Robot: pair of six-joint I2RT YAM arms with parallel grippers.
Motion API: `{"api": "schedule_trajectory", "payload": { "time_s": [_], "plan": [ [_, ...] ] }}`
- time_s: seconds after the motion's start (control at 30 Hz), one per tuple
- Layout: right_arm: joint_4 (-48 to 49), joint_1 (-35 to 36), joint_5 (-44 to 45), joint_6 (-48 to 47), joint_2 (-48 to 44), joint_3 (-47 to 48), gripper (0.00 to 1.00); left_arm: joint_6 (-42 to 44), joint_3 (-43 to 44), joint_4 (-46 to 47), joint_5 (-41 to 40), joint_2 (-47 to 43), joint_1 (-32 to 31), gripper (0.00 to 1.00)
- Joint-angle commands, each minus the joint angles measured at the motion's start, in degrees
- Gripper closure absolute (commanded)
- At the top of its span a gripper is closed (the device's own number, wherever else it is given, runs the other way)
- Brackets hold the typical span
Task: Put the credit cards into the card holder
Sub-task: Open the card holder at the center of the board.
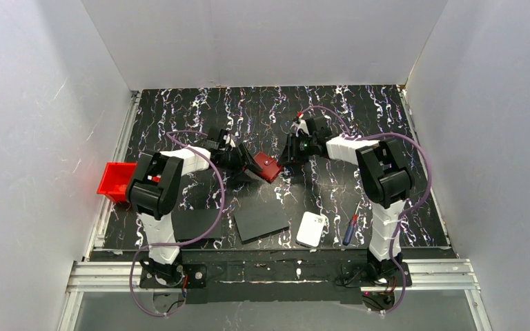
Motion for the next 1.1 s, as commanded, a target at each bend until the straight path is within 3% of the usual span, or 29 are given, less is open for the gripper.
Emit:
{"api": "schedule_trajectory", "payload": {
  "time_s": [0.0, 0.17, 0.4, 0.53, 0.67, 0.8, 0.93, 1.07],
  "plan": [
    [9.8, 0.4, -2.4, 6.1, -0.5, -3.3, 0.62, -4.1, 3.1, 2.6, -1.8, 5.4, -0.3, 0.45],
    [18.9, 1.7, -2.5, 15.6, 3.8, -2.1, 0.68, -4.2, 8.5, 2.6, -4.2, 8.7, 0.6, 0.46],
    [24.9, 5.0, -0.9, 23.3, 10.8, 3.0, 0.73, -6.2, 3.7, 5.5, -3.1, 3.7, 7.6, 0.47],
    [27.6, 8.2, -0.2, 27.7, 15.3, 7.1, 0.75, -1.8, 3.1, -0.6, -3.6, 1.6, 11.4, 0.43],
    [28.9, 10.1, 2.5, 30.0, 16.6, 8.1, 0.75, 1.0, 1.4, -6.2, -6.9, -0.4, 14.5, 0.30],
    [29.6, 10.5, 4.3, 31.8, 17.1, 8.0, 0.75, 1.9, 1.9, -9.0, -8.2, -0.2, 15.4, 0.34],
    [29.4, 10.8, 6.6, 33.1, 17.1, 7.3, 0.78, -1.1, 0.8, -5.0, -7.7, 1.4, 15.8, 0.41],
    [29.3, 10.8, 8.9, 35.7, 16.9, 4.7, 0.83, -4.1, 0.9, 3.2, 0.0, 4.8, 15.9, 0.42]
  ]
}}
